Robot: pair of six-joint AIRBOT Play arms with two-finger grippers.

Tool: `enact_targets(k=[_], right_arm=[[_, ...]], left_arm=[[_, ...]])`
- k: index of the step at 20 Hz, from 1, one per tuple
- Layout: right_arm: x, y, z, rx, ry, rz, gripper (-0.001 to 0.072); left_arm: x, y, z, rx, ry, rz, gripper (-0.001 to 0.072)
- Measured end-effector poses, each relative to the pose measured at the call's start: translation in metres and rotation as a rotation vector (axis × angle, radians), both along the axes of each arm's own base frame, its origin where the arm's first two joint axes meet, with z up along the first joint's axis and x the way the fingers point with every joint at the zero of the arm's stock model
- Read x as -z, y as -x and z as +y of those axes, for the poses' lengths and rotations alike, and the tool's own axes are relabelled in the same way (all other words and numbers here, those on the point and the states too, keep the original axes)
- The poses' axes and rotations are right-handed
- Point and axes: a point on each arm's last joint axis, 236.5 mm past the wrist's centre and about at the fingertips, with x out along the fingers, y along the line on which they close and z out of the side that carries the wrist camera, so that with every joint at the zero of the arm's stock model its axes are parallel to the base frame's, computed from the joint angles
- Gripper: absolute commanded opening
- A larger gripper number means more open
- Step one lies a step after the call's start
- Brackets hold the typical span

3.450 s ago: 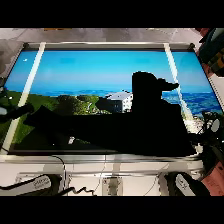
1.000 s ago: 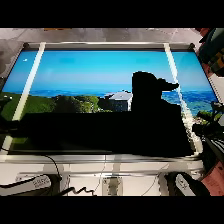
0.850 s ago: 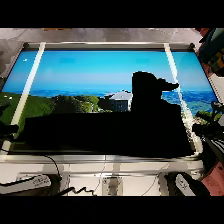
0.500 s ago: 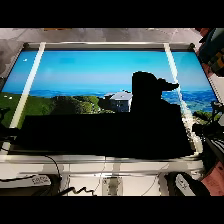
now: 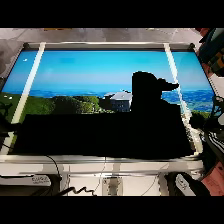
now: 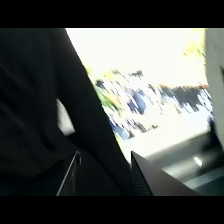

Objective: Fold the clothes and pants, and hang the long-sleeved shirts on hangers.

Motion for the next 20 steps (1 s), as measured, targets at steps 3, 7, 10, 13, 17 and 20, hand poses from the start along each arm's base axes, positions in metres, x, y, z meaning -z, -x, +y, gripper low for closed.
enact_targets(k=[3, 7, 10, 13, 17, 20], right_arm=[[-0.004, -0.031, 0.004, 0.030, -0.079, -0.091, 0.0386], [-0.016, -0.084, 0.024, -0.021, -0.211, -0.197, 0.0386], [-0.014, -0.111, 0.044, -0.090, -0.258, -0.220, 0.0386], [-0.003, -0.127, 0.064, -0.151, -0.282, -0.209, 0.0386], [0.005, -0.134, 0.081, -0.199, -0.296, -0.197, 0.0386], [0.007, -0.136, 0.082, -0.213, -0.282, -0.195, 0.0387]], left_arm=[[-0.016, -0.038, -0.029, 0.035, 0.014, -0.076, 0.0599], [-0.026, -0.085, -0.102, 0.134, 0.110, -0.169, 0.0599], [-0.031, -0.120, -0.181, 0.222, 0.240, -0.266, 0.0599], [-0.045, -0.160, -0.272, 0.298, 0.388, -0.424, 0.0595], [-0.063, -0.198, -0.393, 0.366, 0.557, -0.626, 0.0595], [-0.058, -0.197, -0.475, 0.428, 0.641, -0.679, 0.0596]])
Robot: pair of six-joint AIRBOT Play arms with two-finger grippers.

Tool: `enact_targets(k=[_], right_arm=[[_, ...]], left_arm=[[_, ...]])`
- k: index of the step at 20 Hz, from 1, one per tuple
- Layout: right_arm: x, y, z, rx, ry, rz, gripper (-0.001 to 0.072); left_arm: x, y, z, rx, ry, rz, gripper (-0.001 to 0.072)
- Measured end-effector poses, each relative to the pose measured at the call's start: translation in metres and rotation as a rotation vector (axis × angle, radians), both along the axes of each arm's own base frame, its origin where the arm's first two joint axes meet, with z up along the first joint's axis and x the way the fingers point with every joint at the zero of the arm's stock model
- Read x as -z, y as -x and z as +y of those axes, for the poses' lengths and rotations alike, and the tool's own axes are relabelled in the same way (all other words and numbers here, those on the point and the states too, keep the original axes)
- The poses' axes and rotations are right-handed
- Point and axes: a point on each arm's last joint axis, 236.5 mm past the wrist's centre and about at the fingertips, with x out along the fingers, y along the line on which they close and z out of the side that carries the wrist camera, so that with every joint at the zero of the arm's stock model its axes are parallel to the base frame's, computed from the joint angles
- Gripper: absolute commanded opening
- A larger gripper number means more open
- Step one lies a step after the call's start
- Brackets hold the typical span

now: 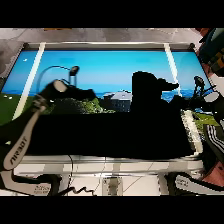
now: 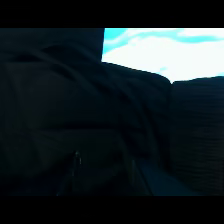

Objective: Fold the clothes and pants, and hang the long-sleeved shirts on hangers.

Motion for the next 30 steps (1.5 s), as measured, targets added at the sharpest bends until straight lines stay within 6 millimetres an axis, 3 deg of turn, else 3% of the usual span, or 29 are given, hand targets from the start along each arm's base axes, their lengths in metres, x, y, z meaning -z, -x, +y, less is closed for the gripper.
enact_targets(k=[3, 6, 7, 8, 11, 16, 20, 24, 30], right_arm=[[-0.006, -0.015, -0.014, 0.062, 0.029, -0.057, 0.0387], [-0.019, -0.042, -0.035, 0.186, 0.024, -0.147, 0.0387], [-0.020, -0.050, -0.039, 0.217, 0.015, -0.165, 0.0425], [-0.019, -0.059, -0.042, 0.242, -0.002, -0.172, 0.0535], [-0.007, -0.087, -0.045, 0.309, -0.081, -0.178, 0.0580], [0.030, -0.124, -0.045, 0.441, -0.233, -0.124, 0.0576], [0.057, -0.138, -0.046, 0.520, -0.304, -0.066, 0.0536], [0.074, -0.144, -0.060, 0.625, -0.344, -0.051, 0.0533], [0.079, -0.157, -0.082, 0.711, -0.363, -0.088, 0.0494]], left_arm=[[0.005, 0.011, -0.057, 0.057, 0.032, -0.040, 0.0596], [0.006, 0.019, -0.085, 0.084, 0.048, -0.066, 0.0597], [0.006, 0.021, -0.090, 0.090, 0.051, -0.069, 0.0597], [0.006, 0.022, -0.094, 0.092, 0.053, -0.073, 0.0596], [0.006, 0.023, -0.099, 0.095, 0.057, -0.080, 0.0596], [0.006, 0.024, -0.101, 0.099, 0.055, -0.084, 0.0597], [0.006, 0.023, -0.101, 0.099, 0.054, -0.087, 0.0597], [0.005, 0.022, -0.101, 0.119, 0.041, -0.109, 0.0596], [0.005, 0.022, -0.101, 0.134, 0.032, -0.123, 0.0596]])
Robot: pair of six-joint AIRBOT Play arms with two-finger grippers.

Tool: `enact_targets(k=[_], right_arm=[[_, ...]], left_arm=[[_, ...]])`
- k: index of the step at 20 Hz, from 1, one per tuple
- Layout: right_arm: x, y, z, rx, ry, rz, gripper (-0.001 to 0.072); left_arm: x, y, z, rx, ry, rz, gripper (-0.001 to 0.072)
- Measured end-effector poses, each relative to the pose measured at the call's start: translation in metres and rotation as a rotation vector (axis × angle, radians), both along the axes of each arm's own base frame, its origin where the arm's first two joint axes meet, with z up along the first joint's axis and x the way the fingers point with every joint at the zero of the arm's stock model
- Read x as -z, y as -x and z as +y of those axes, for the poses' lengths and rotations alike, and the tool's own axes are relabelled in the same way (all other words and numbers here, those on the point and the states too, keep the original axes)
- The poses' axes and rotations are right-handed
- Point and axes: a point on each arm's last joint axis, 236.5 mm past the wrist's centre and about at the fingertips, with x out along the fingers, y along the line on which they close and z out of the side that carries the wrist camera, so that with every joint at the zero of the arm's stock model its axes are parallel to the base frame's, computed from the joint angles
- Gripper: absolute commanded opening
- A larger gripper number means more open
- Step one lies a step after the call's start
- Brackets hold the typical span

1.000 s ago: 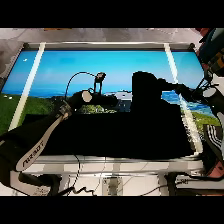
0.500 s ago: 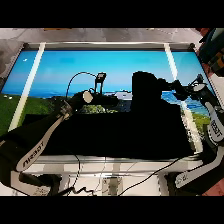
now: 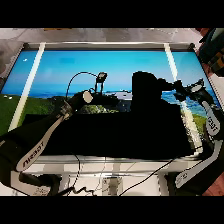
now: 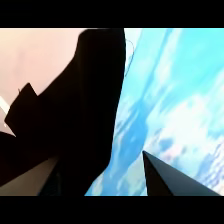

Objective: Fold the clothes and pants, and hang the long-sleeved shirts on hangers.

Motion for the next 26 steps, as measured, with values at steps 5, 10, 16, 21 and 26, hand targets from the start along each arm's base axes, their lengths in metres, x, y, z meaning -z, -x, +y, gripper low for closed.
enact_targets(k=[5, 10, 16, 21, 26], right_arm=[[-0.007, -0.011, 0.000, -0.026, 0.035, -0.025, 0.0252], [-0.009, -0.014, 0.002, -0.047, 0.052, -0.033, 0.0024], [-0.014, -0.012, 0.007, -0.070, 0.049, -0.025, 0.0022], [-0.069, -0.012, 0.012, -0.155, 0.136, -0.091, 0.0022], [-0.168, -0.011, 0.030, -0.307, 0.345, -0.252, 0.0023]], left_arm=[[0.001, 0.000, 0.000, 0.003, -0.003, -0.002, 0.0597], [0.010, 0.001, 0.000, 0.004, -0.011, 0.012, 0.0596], [0.015, 0.000, 0.001, 0.003, -0.016, 0.021, 0.0597], [0.000, -0.010, 0.014, -0.020, -0.008, -0.009, 0.0596], [-0.048, -0.024, 0.037, -0.046, 0.012, -0.108, 0.0597]])
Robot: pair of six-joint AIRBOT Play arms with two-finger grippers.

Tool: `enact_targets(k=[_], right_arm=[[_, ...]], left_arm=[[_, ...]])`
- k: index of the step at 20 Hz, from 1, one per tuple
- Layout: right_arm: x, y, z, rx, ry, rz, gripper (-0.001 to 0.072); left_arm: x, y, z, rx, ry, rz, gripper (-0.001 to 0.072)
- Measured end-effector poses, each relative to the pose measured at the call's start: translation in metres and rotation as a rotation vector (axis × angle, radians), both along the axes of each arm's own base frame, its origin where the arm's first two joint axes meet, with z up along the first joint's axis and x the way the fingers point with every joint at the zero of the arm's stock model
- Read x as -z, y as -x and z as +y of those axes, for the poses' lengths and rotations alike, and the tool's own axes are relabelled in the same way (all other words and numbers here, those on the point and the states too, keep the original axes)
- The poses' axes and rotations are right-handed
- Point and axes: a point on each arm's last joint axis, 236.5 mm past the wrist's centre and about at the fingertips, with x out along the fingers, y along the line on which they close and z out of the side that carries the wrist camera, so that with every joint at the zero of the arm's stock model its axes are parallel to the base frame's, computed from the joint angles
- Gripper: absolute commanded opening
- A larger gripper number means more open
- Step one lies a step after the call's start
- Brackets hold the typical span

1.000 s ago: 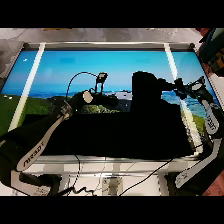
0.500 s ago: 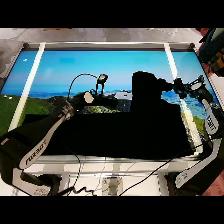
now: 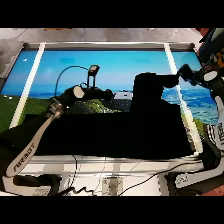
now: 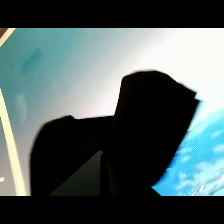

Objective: Fold the clothes and pants, and hang the long-sleeved shirts on hangers.

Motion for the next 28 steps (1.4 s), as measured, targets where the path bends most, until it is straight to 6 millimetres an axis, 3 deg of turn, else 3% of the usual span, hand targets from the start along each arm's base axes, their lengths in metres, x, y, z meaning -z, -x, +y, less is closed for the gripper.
enact_targets(k=[4, 8, 13, 16, 20, 24, 28], right_arm=[[-0.068, 0.006, 0.041, -0.128, 0.132, -0.120, 0.0022], [-0.108, 0.012, 0.117, -0.289, 0.194, -0.200, 0.0022], [-0.127, 0.038, 0.267, -0.582, 0.215, -0.268, 0.0023], [-0.126, 0.076, 0.362, -0.778, 0.247, -0.299, 0.0023], [-0.123, 0.135, 0.456, -1.007, 0.324, -0.358, 0.0023], [-0.119, 0.159, 0.500, -1.094, 0.386, -0.428, 0.0023], [-0.102, 0.164, 0.516, -1.130, 0.409, -0.421, 0.0024]], left_arm=[[-0.050, -0.004, 0.019, -0.013, -0.002, -0.107, 0.0597], [-0.099, 0.000, 0.037, -0.015, -0.031, -0.226, 0.0596], [-0.164, 0.008, 0.072, -0.050, -0.071, -0.383, 0.0597], [-0.202, 0.011, 0.105, -0.113, -0.078, -0.460, 0.0597], [-0.243, 0.015, 0.160, -0.225, -0.088, -0.542, 0.0596], [-0.257, 0.019, 0.199, -0.300, -0.112, -0.558, 0.0596], [-0.239, 0.025, 0.208, -0.290, -0.139, -0.485, 0.0597]])
